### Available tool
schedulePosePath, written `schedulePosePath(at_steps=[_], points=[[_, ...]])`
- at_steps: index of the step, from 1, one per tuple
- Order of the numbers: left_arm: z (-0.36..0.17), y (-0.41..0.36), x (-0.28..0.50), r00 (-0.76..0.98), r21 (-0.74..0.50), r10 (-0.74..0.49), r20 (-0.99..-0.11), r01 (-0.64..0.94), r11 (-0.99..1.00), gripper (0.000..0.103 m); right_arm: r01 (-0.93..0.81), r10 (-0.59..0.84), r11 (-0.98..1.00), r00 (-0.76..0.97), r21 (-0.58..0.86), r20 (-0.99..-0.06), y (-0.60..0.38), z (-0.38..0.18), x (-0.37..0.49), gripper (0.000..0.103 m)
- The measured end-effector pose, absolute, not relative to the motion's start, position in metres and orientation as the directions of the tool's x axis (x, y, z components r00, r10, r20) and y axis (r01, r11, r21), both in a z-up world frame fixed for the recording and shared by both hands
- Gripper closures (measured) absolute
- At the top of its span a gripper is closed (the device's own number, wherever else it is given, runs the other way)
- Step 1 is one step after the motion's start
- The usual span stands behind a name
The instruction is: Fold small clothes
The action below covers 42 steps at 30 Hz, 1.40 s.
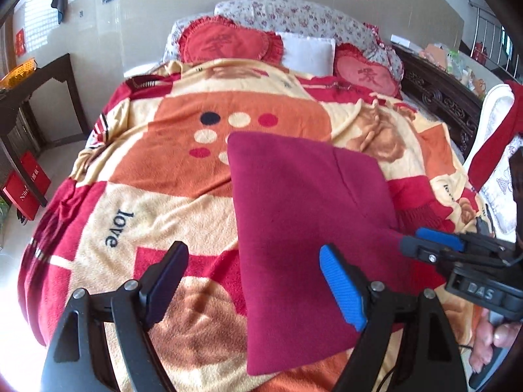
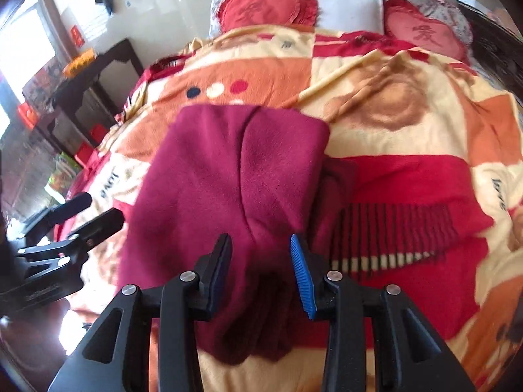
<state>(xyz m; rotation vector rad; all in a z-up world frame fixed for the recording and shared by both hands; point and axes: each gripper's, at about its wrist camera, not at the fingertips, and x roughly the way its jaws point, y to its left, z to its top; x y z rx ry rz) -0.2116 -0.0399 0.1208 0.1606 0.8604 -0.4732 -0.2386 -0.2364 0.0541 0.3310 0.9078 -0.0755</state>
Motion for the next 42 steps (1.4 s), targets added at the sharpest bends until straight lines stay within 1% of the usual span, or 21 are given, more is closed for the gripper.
schedulePosePath(at_steps=[4,6,8,12,14,16,19,23,28,33,42], points=[[0.133,-0.037,-0.225,0.57,-0.054,-0.347,-0.745,0.466,0.883,0.017,0.227,0.06,0.94,0.626,0.255,-0.778,-0.226,0.075,-0.264,0.083],[0.138,-0.034,-0.232,0.58,-0.054,-0.349,-0.736,0.465,0.884,0.017,0.232,0.042,0.943,0.633,0.24,-0.773,-0.22,0.083,-0.273,0.081],[0.144,-0.031,-0.238,0.585,-0.059,-0.357,-0.728,0.465,0.883,0.017,0.234,0.028,0.944,0.642,0.231,-0.766,-0.214,0.089,-0.278,0.075],[0.158,-0.025,-0.255,0.614,-0.057,-0.367,-0.698,0.464,0.884,0.017,0.234,0.006,0.946,0.682,0.225,-0.732,-0.205,0.103,-0.289,0.07],[0.163,-0.021,-0.263,0.629,-0.051,-0.37,-0.683,0.464,0.884,0.017,0.235,-0.01,0.947,0.702,0.219,-0.712,-0.201,0.108,-0.295,0.064],[0.169,-0.018,-0.272,0.645,-0.042,-0.37,-0.669,0.464,0.885,0.017,0.236,-0.021,0.948,0.717,0.215,-0.697,-0.197,0.111,-0.3,0.062],[0.177,-0.014,-0.286,0.661,-0.035,-0.375,-0.649,0.467,0.883,0.016,0.23,-0.033,0.952,0.732,0.201,-0.68,-0.189,0.116,-0.309,0.061],[0.188,-0.007,-0.304,0.682,-0.038,-0.383,-0.623,0.463,0.885,0.011,0.211,-0.056,0.965,0.75,0.158,-0.659,-0.177,0.122,-0.318,0.059],[0.195,-0.001,-0.318,0.721,-0.001,-0.362,-0.591,0.448,0.894,0.008,0.206,-0.088,0.972,0.765,0.114,-0.638,-0.169,0.126,-0.326,0.058],[0.196,0.008,-0.321,0.738,0.005,-0.349,-0.577,0.431,0.902,0.008,0.233,-0.121,0.967,0.781,0.107,-0.613,-0.173,0.125,-0.328,0.058],[0.194,0.017,-0.324,0.754,0.009,-0.339,-0.563,0.416,0.909,0.008,0.232,-0.122,0.966,0.794,0.111,-0.596,-0.17,0.121,-0.324,0.057]])
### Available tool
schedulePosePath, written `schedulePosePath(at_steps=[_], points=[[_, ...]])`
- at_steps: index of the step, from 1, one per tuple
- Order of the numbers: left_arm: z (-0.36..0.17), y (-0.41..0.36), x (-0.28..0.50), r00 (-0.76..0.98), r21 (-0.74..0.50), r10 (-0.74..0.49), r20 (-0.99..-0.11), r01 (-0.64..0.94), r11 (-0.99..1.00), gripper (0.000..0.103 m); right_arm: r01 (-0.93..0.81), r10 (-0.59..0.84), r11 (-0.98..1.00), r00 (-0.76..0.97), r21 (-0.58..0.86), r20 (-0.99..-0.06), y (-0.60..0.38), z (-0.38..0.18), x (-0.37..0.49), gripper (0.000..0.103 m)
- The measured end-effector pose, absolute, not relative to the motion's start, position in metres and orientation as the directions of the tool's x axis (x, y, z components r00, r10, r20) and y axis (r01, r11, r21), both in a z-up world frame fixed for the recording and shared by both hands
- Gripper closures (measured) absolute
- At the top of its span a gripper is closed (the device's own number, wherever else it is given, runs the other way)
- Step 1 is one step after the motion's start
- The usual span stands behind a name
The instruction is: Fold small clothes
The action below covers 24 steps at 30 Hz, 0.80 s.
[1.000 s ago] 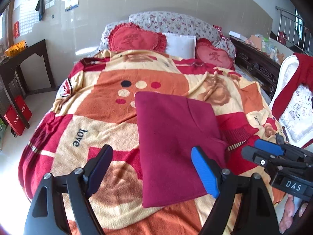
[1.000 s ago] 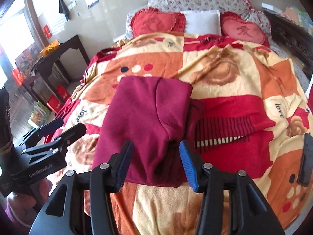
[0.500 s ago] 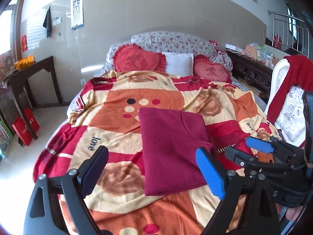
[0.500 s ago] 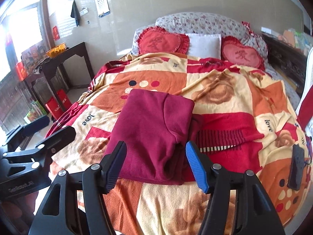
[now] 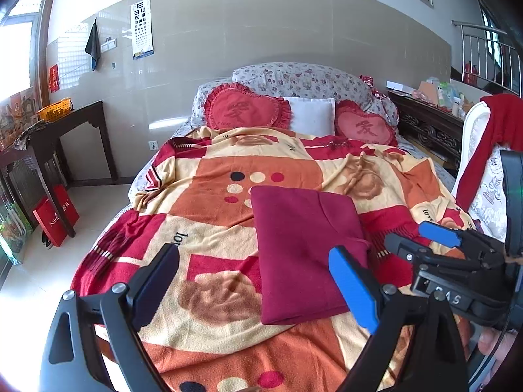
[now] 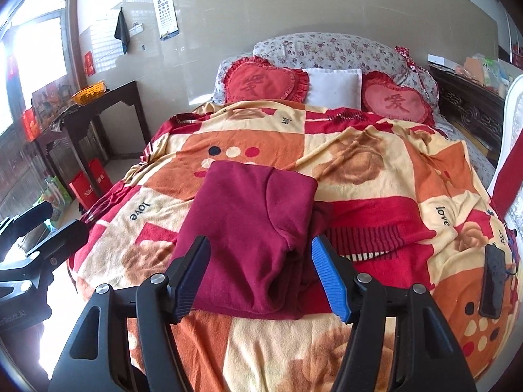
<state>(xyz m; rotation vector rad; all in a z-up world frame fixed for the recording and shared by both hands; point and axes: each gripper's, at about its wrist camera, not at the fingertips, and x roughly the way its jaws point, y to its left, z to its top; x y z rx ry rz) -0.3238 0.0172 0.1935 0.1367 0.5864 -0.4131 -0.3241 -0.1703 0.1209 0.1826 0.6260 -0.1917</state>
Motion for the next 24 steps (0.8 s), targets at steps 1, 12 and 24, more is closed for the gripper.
schedulePosePath(at_steps=[1,12,24], points=[[0.193,0.018,-0.324,0.753,0.008,-0.34,-0.563,0.417,0.909,0.008,0.229,-0.125,0.968,0.796,0.104,-0.593,-0.168,0.12,-0.323,0.057],[0.184,0.028,-0.332,0.775,0.043,-0.305,-0.553,0.393,0.919,0.008,0.243,-0.154,0.968,0.777,0.065,-0.611,-0.164,0.105,-0.322,0.057],[0.185,0.049,-0.35,0.791,0.045,-0.294,-0.536,0.374,0.926,0.008,0.228,-0.138,0.971,0.77,0.066,-0.623,-0.151,0.108,-0.327,0.057]])
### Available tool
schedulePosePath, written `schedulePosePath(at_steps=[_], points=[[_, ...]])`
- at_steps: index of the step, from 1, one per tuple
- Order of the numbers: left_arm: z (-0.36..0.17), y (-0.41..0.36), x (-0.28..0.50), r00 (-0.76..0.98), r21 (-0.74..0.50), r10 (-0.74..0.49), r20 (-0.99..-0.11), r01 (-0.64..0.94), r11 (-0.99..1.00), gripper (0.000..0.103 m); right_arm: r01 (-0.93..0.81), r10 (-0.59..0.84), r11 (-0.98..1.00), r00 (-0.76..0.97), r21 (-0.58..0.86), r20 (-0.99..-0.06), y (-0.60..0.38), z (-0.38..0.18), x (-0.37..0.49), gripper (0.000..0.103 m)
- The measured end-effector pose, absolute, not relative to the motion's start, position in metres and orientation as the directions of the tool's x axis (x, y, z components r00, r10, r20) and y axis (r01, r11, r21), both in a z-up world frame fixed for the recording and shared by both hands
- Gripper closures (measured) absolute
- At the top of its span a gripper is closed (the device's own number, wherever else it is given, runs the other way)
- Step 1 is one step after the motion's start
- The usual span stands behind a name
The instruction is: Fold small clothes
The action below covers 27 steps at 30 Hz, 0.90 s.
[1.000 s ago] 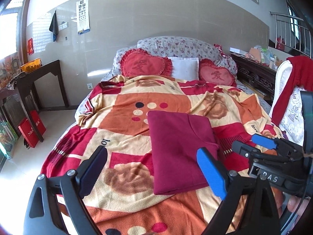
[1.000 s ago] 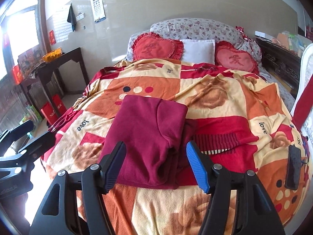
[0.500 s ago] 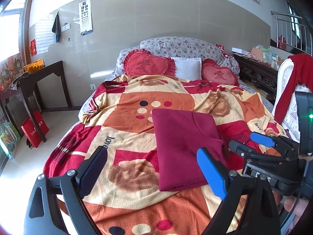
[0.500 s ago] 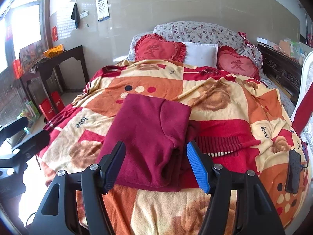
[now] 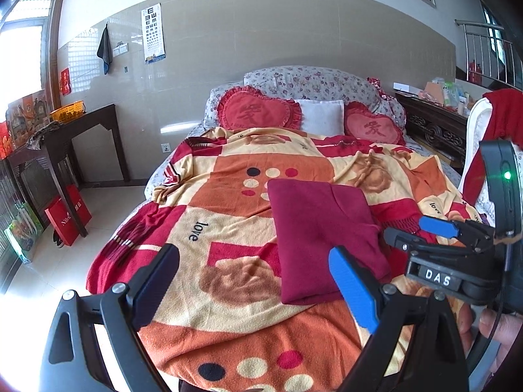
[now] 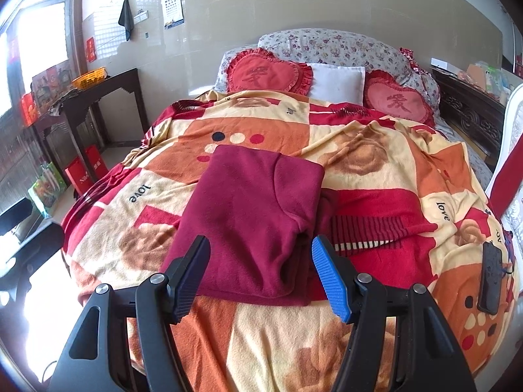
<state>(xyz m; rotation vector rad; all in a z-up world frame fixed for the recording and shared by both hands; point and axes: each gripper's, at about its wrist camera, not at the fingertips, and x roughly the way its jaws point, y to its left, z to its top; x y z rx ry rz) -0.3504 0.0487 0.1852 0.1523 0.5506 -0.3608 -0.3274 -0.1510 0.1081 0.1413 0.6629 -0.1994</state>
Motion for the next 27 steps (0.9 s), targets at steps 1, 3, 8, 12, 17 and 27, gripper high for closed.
schedulePosePath(at_steps=[1,3,8,12,17,27], points=[[0.185,0.051,-0.351,0.794,0.045,-0.289,-0.535,0.368,0.929,0.008,0.229,-0.139,0.971,0.772,0.068,-0.621,-0.151,0.109,-0.326,0.057],[0.182,0.056,-0.353,0.791,0.032,-0.287,-0.541,0.36,0.932,0.008,0.233,-0.14,0.97,0.773,0.071,-0.619,-0.151,0.109,-0.324,0.057],[0.175,0.065,-0.359,0.79,0.036,-0.266,-0.553,0.341,0.939,0.008,0.23,-0.116,0.968,0.755,0.095,-0.646,-0.15,0.098,-0.317,0.057],[0.176,0.067,-0.358,0.795,0.035,-0.261,-0.548,0.334,0.942,0.008,0.225,-0.108,0.97,0.746,0.095,-0.657,-0.147,0.096,-0.314,0.057],[0.171,0.061,-0.348,0.782,0.029,-0.266,-0.563,0.34,0.94,0.008,0.221,-0.115,0.972,0.751,0.084,-0.651,-0.147,0.098,-0.311,0.057],[0.151,0.023,-0.304,0.73,0.048,-0.281,-0.623,0.394,0.918,0.008,0.215,-0.133,0.975,0.752,0.05,-0.646,-0.163,0.092,-0.302,0.057]])
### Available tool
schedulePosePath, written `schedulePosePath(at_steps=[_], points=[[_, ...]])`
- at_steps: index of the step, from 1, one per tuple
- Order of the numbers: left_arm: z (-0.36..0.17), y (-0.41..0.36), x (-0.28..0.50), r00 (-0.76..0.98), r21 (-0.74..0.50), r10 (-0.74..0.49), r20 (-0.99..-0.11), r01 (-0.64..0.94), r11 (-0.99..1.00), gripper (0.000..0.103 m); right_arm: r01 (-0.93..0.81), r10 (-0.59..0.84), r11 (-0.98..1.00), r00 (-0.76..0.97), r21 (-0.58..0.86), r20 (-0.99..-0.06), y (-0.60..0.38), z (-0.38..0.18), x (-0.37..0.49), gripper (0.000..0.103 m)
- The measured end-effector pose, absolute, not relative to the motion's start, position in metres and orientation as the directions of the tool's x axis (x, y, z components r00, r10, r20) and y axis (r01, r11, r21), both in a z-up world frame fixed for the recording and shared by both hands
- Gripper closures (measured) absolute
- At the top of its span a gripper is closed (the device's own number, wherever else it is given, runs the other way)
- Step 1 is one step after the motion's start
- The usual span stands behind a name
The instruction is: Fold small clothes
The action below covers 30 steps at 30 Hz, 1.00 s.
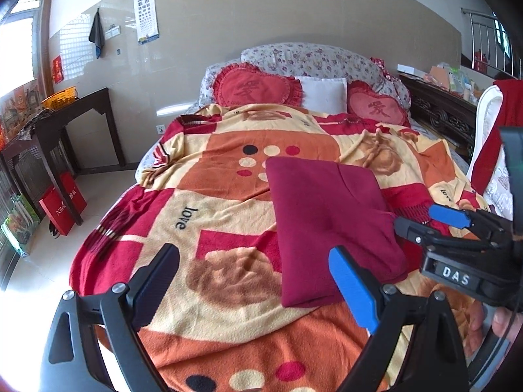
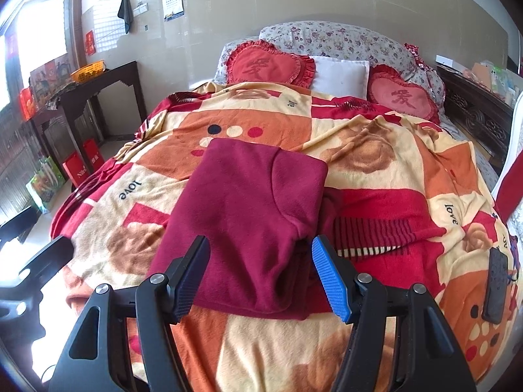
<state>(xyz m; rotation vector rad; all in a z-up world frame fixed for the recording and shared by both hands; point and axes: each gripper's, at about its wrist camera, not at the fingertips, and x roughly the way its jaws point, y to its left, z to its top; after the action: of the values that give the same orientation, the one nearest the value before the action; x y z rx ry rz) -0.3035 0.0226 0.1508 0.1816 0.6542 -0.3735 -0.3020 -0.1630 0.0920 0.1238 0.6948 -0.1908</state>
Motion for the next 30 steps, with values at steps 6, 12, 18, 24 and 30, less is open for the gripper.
schedulePosePath(at_steps=[6,12,18,24,30], points=[[0.14,-0.008,-0.269,0.698,0.054,-0.297,-0.652,0.433,0.9,0.008,0.221,-0.133,0.974,0.74,0.051,-0.659,-0.181,0.085,-0.29,0.057],[0.132,-0.026,-0.242,0.677,0.053,-0.309,-0.668,0.458,0.887,0.008,0.242,-0.133,0.968,0.731,0.072,-0.669,-0.202,0.08,-0.272,0.057],[0.12,-0.038,-0.22,0.666,0.032,-0.318,-0.675,0.458,0.888,0.008,0.249,-0.121,0.964,0.725,0.094,-0.678,-0.213,0.08,-0.26,0.057],[0.111,-0.048,-0.202,0.647,0.019,-0.309,-0.697,0.448,0.894,0.008,0.237,-0.123,0.969,0.717,0.074,-0.686,-0.212,0.081,-0.247,0.057],[0.11,-0.047,-0.202,0.646,0.015,-0.303,-0.7,0.438,0.899,0.008,0.231,-0.12,0.971,0.706,0.066,-0.698,-0.215,0.069,-0.24,0.057]])
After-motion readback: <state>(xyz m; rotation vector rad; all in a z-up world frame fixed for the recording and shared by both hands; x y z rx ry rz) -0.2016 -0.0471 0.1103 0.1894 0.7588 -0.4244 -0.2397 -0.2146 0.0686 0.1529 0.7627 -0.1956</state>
